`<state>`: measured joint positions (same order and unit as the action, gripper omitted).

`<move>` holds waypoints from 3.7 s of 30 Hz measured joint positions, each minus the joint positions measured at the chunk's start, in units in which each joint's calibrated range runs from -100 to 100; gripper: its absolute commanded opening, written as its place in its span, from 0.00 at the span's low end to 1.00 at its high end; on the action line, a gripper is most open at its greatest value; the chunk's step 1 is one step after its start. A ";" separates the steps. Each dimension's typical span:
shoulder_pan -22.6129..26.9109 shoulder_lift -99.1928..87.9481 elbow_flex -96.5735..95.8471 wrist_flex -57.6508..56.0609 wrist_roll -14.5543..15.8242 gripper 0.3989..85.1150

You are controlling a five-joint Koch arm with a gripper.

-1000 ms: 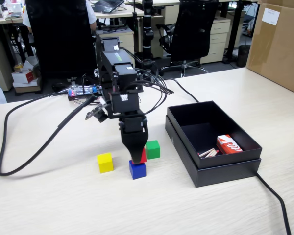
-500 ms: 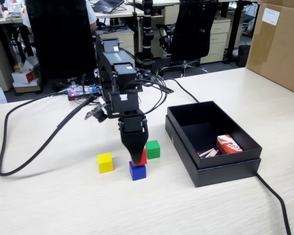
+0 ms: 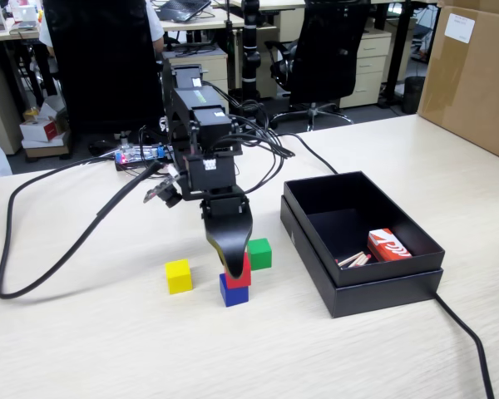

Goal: Put the red cube on top of the blue cube

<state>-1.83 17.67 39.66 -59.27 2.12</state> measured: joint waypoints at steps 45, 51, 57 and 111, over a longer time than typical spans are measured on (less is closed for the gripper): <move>1.51 -116.25 -127.43 51.03 -1.90 0.57; 1.51 -116.63 -131.54 55.75 -1.81 0.57; 1.47 -116.63 -132.91 57.22 -1.81 0.57; 1.47 -116.63 -133.09 57.30 -1.81 0.57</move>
<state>-0.37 -98.96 -93.43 -1.97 0.32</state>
